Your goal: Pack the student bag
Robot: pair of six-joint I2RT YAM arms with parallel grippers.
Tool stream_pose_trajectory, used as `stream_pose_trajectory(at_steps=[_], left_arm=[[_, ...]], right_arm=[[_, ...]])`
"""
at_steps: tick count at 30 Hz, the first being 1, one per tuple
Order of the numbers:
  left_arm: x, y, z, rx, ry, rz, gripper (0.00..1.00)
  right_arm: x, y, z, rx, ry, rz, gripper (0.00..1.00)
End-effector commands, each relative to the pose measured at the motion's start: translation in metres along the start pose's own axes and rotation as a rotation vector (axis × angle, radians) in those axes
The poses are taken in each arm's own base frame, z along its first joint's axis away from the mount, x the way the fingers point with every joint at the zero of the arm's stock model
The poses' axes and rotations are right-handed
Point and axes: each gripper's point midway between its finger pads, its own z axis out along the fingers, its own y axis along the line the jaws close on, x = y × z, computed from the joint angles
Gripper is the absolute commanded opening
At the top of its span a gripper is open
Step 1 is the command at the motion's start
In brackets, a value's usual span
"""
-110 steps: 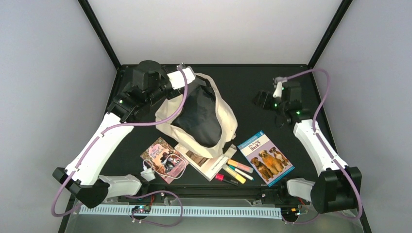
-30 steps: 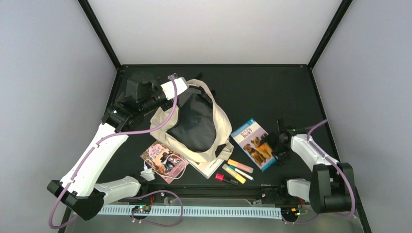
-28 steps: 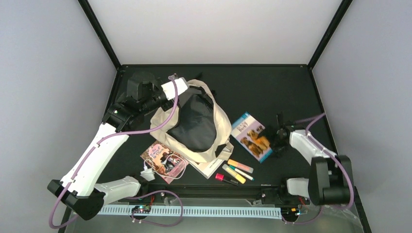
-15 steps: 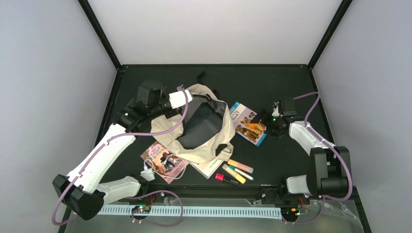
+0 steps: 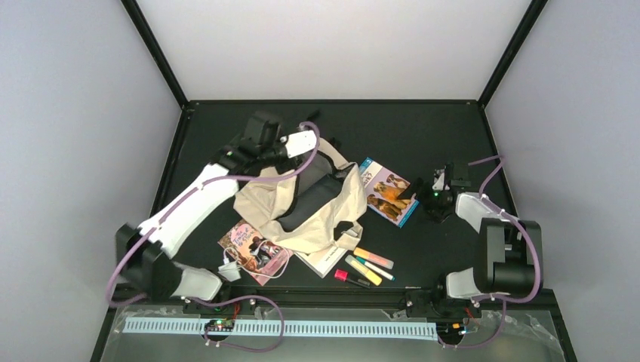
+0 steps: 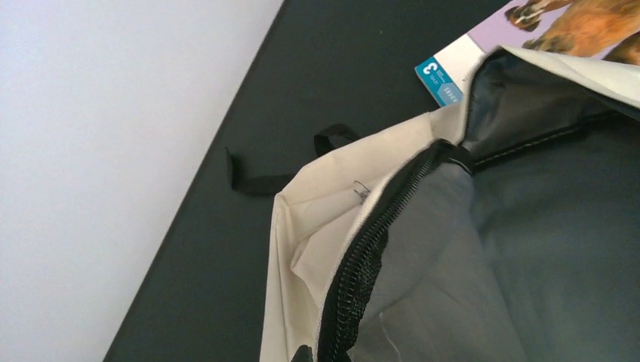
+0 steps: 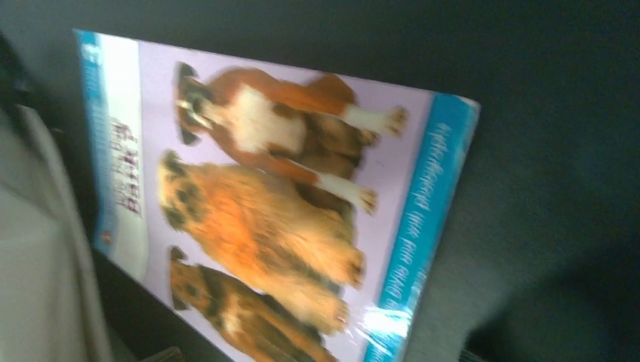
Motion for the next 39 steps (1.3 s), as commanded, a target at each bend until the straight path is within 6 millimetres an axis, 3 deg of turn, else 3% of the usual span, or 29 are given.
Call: stream_pose_trajectory(at_steps=[1,4,11,16,20,27,34,39], left_arm=[[-0.005,0.018,0.037,0.006,0.075,-0.01,0.01],[0.0,0.027,0.065,-0.017,0.125,-0.005,0.02],[-0.017,0.004,0.133,0.054,0.078,0.077,0.02],[0.005,-0.003,0.194,0.079,0.164,0.095,0.02],[0.019,-0.008,0.228,0.081,0.224,0.14,0.02],[0.037,-0.043,0.252,0.169,0.247,0.168,0.02],[0.042,-0.063,0.255,0.236,0.24,0.094,0.02],[0.044,-0.069,0.255,0.251,0.243,0.078,0.01]], right_arm=[[-0.009,0.014,0.01,-0.097,-0.002,0.005,0.97],[-0.016,0.018,0.014,-0.115,-0.007,0.001,0.97],[-0.016,0.021,0.026,-0.146,0.036,-0.003,0.97],[-0.017,0.028,0.028,-0.194,0.036,-0.013,0.97],[-0.017,0.046,0.026,-0.307,0.038,-0.036,0.96],[-0.028,0.085,0.013,-0.527,-0.013,-0.101,0.91],[-0.029,0.124,0.002,-0.651,-0.034,-0.207,0.9],[-0.033,0.139,0.007,-0.703,-0.048,-0.21,0.85]])
